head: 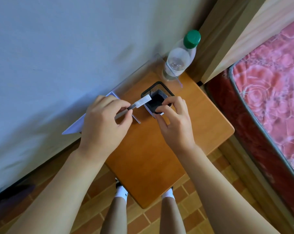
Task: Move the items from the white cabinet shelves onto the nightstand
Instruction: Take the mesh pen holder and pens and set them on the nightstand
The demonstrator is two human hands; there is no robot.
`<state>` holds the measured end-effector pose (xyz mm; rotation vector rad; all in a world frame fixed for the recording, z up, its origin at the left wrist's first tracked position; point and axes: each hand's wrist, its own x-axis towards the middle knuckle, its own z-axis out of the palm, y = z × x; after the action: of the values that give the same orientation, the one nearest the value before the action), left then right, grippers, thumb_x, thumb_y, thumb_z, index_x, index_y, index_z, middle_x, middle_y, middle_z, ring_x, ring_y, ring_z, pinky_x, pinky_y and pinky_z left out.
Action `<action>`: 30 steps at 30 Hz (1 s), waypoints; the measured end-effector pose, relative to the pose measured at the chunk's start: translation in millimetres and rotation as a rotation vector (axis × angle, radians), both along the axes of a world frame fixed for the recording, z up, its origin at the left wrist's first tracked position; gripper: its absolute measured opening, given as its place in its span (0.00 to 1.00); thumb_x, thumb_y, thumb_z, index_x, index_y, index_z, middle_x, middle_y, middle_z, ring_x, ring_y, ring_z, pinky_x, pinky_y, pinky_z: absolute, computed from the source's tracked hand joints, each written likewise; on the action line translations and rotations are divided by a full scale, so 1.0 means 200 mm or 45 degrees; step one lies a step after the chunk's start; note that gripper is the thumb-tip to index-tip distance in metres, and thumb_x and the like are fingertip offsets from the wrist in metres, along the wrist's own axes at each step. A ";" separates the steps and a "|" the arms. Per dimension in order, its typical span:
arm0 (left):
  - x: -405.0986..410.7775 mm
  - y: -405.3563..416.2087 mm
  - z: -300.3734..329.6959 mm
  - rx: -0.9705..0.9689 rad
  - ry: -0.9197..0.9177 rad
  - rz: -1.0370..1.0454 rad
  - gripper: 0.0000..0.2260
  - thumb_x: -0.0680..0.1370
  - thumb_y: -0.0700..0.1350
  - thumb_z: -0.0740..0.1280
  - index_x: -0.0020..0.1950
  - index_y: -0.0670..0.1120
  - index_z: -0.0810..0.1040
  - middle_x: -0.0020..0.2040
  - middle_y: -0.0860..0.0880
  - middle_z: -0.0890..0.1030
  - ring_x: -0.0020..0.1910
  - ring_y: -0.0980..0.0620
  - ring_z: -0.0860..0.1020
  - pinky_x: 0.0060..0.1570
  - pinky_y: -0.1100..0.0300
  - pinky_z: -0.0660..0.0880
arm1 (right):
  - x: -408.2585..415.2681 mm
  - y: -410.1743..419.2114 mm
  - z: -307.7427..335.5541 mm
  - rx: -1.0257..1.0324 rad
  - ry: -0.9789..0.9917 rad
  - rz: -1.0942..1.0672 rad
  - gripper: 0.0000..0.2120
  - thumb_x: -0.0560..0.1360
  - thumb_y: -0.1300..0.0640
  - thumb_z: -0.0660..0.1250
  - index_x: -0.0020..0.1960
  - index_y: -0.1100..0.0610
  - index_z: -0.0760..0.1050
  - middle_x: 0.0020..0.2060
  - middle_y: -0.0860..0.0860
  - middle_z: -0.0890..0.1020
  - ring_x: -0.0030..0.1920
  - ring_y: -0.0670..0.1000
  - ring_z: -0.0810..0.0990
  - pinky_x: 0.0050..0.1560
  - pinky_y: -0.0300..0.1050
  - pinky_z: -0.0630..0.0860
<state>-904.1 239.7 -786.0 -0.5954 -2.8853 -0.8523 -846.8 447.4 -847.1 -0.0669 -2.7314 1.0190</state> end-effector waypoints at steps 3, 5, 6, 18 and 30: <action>-0.01 -0.01 -0.03 -0.018 0.013 0.023 0.04 0.78 0.41 0.74 0.51 0.42 0.86 0.45 0.47 0.85 0.46 0.47 0.77 0.43 0.54 0.75 | 0.01 0.00 -0.05 0.018 -0.028 0.016 0.04 0.76 0.67 0.75 0.50 0.63 0.81 0.55 0.59 0.77 0.56 0.58 0.74 0.55 0.43 0.70; -0.01 0.00 -0.03 -0.019 0.019 0.023 0.04 0.77 0.41 0.74 0.51 0.42 0.86 0.45 0.47 0.85 0.46 0.49 0.77 0.43 0.56 0.74 | 0.02 0.01 -0.06 0.031 -0.047 0.023 0.06 0.76 0.68 0.75 0.51 0.63 0.81 0.55 0.58 0.77 0.58 0.58 0.74 0.56 0.47 0.73; -0.01 0.00 -0.03 -0.018 0.022 0.017 0.04 0.77 0.41 0.74 0.51 0.42 0.86 0.45 0.47 0.85 0.46 0.49 0.76 0.43 0.57 0.74 | 0.03 0.01 -0.06 0.041 -0.046 0.021 0.07 0.75 0.68 0.75 0.52 0.63 0.81 0.56 0.58 0.77 0.59 0.58 0.74 0.57 0.49 0.73; -0.03 0.01 -0.01 -0.033 -0.005 0.008 0.04 0.78 0.42 0.73 0.50 0.43 0.85 0.45 0.49 0.84 0.46 0.49 0.76 0.40 0.57 0.73 | 0.05 -0.02 0.00 0.069 -0.030 -0.031 0.05 0.82 0.62 0.70 0.54 0.60 0.85 0.52 0.54 0.79 0.50 0.53 0.75 0.48 0.44 0.74; -0.04 0.00 -0.02 0.002 -0.042 0.037 0.06 0.78 0.43 0.72 0.52 0.42 0.86 0.46 0.48 0.85 0.47 0.56 0.73 0.43 0.61 0.70 | -0.11 -0.04 -0.01 0.055 0.001 -0.070 0.04 0.82 0.63 0.71 0.54 0.62 0.85 0.51 0.54 0.79 0.51 0.52 0.77 0.52 0.34 0.70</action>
<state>-913.1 240.1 -789.3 -0.5433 -2.9147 -0.8680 -868.7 438.6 -849.7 -0.1338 -2.7336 0.9443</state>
